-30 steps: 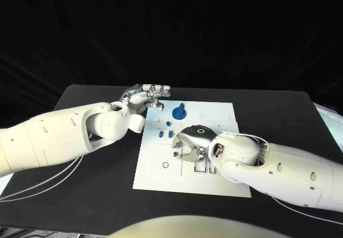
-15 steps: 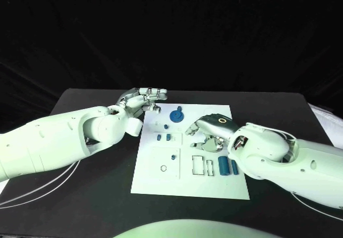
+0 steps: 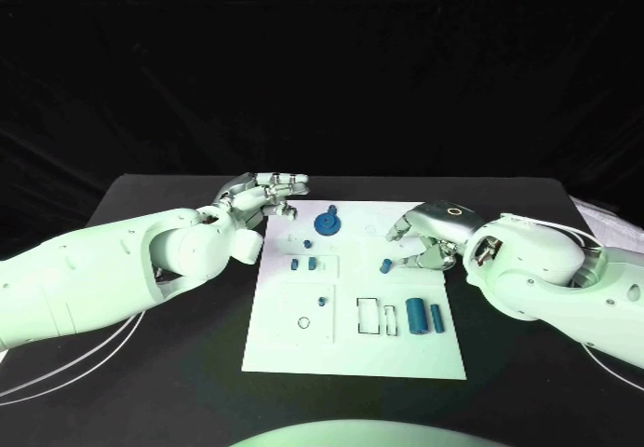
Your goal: Assemble the parts on the task board
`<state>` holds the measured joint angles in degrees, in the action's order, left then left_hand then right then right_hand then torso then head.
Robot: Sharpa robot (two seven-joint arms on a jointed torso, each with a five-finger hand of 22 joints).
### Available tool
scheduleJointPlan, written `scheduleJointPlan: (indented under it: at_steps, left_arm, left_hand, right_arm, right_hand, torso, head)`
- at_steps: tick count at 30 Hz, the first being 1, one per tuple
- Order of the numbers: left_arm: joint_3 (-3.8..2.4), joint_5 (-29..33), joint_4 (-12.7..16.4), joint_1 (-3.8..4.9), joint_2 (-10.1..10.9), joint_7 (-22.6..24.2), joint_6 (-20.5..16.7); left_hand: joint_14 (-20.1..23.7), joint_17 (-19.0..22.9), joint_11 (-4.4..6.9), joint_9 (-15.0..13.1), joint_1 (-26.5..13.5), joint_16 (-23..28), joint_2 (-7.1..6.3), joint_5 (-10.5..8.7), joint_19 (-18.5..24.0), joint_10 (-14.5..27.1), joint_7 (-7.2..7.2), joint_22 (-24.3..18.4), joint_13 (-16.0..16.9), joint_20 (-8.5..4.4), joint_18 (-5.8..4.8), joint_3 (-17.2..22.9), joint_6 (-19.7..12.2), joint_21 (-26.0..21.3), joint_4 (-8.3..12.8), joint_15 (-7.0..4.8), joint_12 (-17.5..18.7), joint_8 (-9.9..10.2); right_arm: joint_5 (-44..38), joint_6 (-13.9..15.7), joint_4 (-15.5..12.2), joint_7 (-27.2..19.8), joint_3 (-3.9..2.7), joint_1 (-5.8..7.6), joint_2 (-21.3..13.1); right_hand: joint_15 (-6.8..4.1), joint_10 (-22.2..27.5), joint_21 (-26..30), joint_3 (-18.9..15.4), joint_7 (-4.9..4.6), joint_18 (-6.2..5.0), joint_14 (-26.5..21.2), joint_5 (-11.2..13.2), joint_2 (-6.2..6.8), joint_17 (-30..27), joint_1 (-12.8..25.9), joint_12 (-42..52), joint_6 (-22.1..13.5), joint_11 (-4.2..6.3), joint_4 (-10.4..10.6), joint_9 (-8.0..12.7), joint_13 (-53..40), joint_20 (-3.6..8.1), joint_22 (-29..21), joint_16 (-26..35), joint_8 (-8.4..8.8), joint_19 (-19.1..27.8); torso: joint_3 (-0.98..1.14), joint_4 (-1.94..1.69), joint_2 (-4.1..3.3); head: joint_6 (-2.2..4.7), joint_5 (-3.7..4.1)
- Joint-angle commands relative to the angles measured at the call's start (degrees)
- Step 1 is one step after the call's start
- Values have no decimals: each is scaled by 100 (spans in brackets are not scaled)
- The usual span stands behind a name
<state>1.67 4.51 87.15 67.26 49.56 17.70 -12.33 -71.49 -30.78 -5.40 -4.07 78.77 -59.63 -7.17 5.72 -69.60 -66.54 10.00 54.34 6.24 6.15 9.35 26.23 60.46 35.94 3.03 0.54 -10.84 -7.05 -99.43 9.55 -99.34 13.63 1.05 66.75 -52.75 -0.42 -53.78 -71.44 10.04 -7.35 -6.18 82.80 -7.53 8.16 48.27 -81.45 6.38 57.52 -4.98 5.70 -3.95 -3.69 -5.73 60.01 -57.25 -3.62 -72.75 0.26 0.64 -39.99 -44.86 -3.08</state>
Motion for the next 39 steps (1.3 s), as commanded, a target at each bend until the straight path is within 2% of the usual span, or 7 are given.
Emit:
scheduleJointPlan:
  at_steps: [1,7,12,24,29,34,39]
  left_arm:
    - [-3,22,14,-2,0,45,75]
    - [-3,22,7,-5,1,46,79]
    - [-3,22,-3,-7,8,44,75]
    - [-3,22,-9,-9,9,36,85]
    - [-3,22,-9,-9,11,31,92]
    - [-3,22,-6,-10,11,27,96]
    - [-3,22,-7,-10,11,25,96]
  left_hand:
    - [55,8,-6,4,-2,-3,39,19,27,45,-11,-5,6,8,88,-25,-32,-28,1,-1,-36,-39]
    - [55,8,-6,4,-2,-3,39,19,27,45,-11,-5,6,8,88,-25,-32,-28,1,-1,-36,-39]
    - [55,8,-6,4,-2,-3,39,19,27,45,-11,-5,6,8,88,-25,-32,-28,1,-1,-36,-39]
    - [55,8,-6,4,-2,-3,39,19,27,45,-11,-5,6,8,88,-25,-32,-28,1,-1,-36,-39]
    - [55,8,-6,4,-2,-3,39,19,27,45,-11,-5,6,8,88,-25,-32,-28,1,-1,-36,-39]
    - [55,8,-6,4,-2,-3,39,19,27,45,-11,-5,6,8,88,-25,-32,-28,1,-1,-36,-39]
    - [55,8,-6,4,-2,-3,39,19,27,45,-11,-5,6,8,88,-25,-32,-28,1,-1,-36,-39]
  right_arm:
    - [-15,-418,57,19,8,-18,26]
    - [-11,-557,103,-64,31,-60,117]
    - [8,-606,135,-124,46,-108,216]
    - [27,-555,249,-160,59,-138,367]
    - [18,-442,268,-155,60,-139,377]
    - [-41,-278,288,-124,60,-140,385]
    - [-71,-153,315,-88,60,-142,406]
  right_hand:
    - [16,3,24,-44,43,-31,14,-33,-22,-4,-70,57,6,0,9,-9,-8,22,7,10,-12,-5]
    - [33,-107,29,-85,53,-30,33,-57,-87,-18,-130,156,36,4,22,-13,-15,-1,7,6,-17,-21]
    - [16,-316,9,-53,27,-24,63,-92,-207,-6,-210,290,118,38,13,-21,-15,5,42,-21,-30,-61]
    - [26,-728,-66,376,12,0,111,139,-515,26,-363,369,328,36,34,-28,13,-12,150,-81,-29,-160]
    - [2,-957,-126,634,-6,16,121,256,-571,61,-410,380,446,61,27,-41,8,-2,235,-123,-51,-218]
    - [-61,-1336,-311,921,16,68,174,345,-611,270,-468,442,754,133,-50,-104,-24,42,499,-315,-175,-374]
    - [-88,-1474,-370,1058,37,83,184,359,-581,335,-422,411,853,162,-81,-131,-26,74,577,-384,-212,-414]
  torso:
    - [-3,-3,-1]
    - [-1,-8,-5]
    - [1,0,-9]
    - [-3,-5,0]
    - [-3,2,-2]
    - [-2,-4,-3]
    - [-6,-10,1]
  head:
    - [2,3]
    - [-1,-3]
    - [-13,-16]
    - [-31,-15]
    - [-40,-24]
    - [-44,-16]
    - [-46,-8]
